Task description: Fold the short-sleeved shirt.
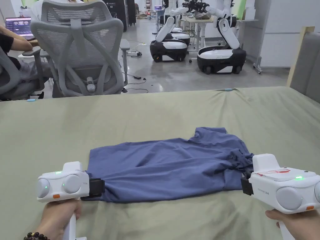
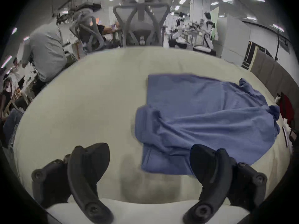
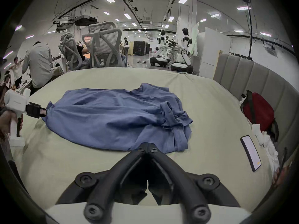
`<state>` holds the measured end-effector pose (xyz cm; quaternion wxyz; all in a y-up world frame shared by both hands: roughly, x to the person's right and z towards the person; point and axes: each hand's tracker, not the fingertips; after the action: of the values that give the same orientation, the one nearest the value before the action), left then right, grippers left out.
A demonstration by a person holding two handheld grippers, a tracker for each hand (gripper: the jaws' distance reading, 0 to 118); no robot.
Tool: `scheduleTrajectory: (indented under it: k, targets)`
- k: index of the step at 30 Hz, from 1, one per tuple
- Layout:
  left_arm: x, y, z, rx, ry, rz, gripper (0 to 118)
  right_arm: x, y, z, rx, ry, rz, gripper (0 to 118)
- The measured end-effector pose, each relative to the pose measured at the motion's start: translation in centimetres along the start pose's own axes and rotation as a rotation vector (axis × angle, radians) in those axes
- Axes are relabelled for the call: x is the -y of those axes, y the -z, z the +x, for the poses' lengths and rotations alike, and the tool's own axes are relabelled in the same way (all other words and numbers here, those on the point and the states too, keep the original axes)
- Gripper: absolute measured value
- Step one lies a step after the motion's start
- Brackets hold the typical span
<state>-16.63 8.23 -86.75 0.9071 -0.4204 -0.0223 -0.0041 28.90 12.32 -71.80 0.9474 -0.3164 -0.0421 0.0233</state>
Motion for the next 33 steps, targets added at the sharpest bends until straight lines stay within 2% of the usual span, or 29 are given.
scheduleTrajectory:
  k: [2,3,5,6,7,8,15,16,18,19,22,24,25,26,27,28,30,33]
  targets:
    - [0.2,1.8,0.1,-0.016,-0.004,-0.049,92,0.0,0.8,0.0,-0.003,-0.002,-0.010,0]
    - [0.2,2.7,0.2,-0.016,0.002,-0.062,92,0.0,1.1,0.0,-0.002,-0.003,-0.015,0]
    - [0.6,2.5,0.3,-0.029,0.001,-0.014,77,0.0,1.4,-0.1,0.002,-0.012,-0.033,0]
    - [0.5,2.4,0.2,-0.027,0.003,-0.016,61,0.0,1.7,0.1,0.003,-0.014,-0.038,0]
    - [0.4,2.1,0.3,-0.017,0.009,-0.005,20,-0.2,2.1,0.3,0.005,-0.015,-0.043,0]
    - [0.3,1.6,0.4,-0.026,0.024,0.020,7,-0.3,2.6,0.7,0.012,-0.015,-0.052,0]
    - [0.2,-1.2,2.4,-0.034,0.024,0.028,7,-2.1,7.9,3.7,0.057,0.051,-0.107,0]
    - [0.3,-1.5,2.4,-0.031,0.022,0.031,7,-2.3,8.7,4.1,0.063,0.072,-0.110,19]
    - [0.5,-1.7,2.5,-0.028,0.026,0.034,7,-2.4,10.3,4.7,0.082,0.096,-0.180,87]
    - [0.5,-2.0,2.7,-0.027,0.027,0.035,7,-2.4,11.3,5.0,0.077,0.099,-0.217,104]
    - [0.6,-2.3,3.0,-0.027,0.031,0.035,7,-2.0,13.2,5.3,0.051,0.123,-0.253,85]
    - [0.4,-2.1,3.1,-0.029,0.037,0.030,7,-1.9,14.0,4.6,0.060,0.122,-0.267,84]
    - [0.5,-2.3,3.2,-0.032,0.039,0.030,7,-2.0,13.2,4.1,0.073,0.115,-0.264,78]
    - [0.4,-1.9,3.1,-0.033,0.040,0.029,7,-2.4,12.6,3.8,0.059,0.106,-0.256,60]
    - [0.1,-1.3,2.8,-0.036,0.043,0.029,7,-2.6,12.2,3.6,0.015,0.102,-0.234,28]
    - [0.2,-1.2,3.0,-0.042,0.063,0.030,7,-2.8,12.0,3.2,0.007,0.100,-0.227,9]
    - [0.3,-1.4,3.1,-0.048,0.093,0.037,7,-2.6,12.6,2.9,0.043,0.056,-0.263,9]
    - [0.9,-3.1,3.1,-0.044,0.095,0.058,7,-2.2,12.3,3.3,0.058,0.086,-0.249,9]
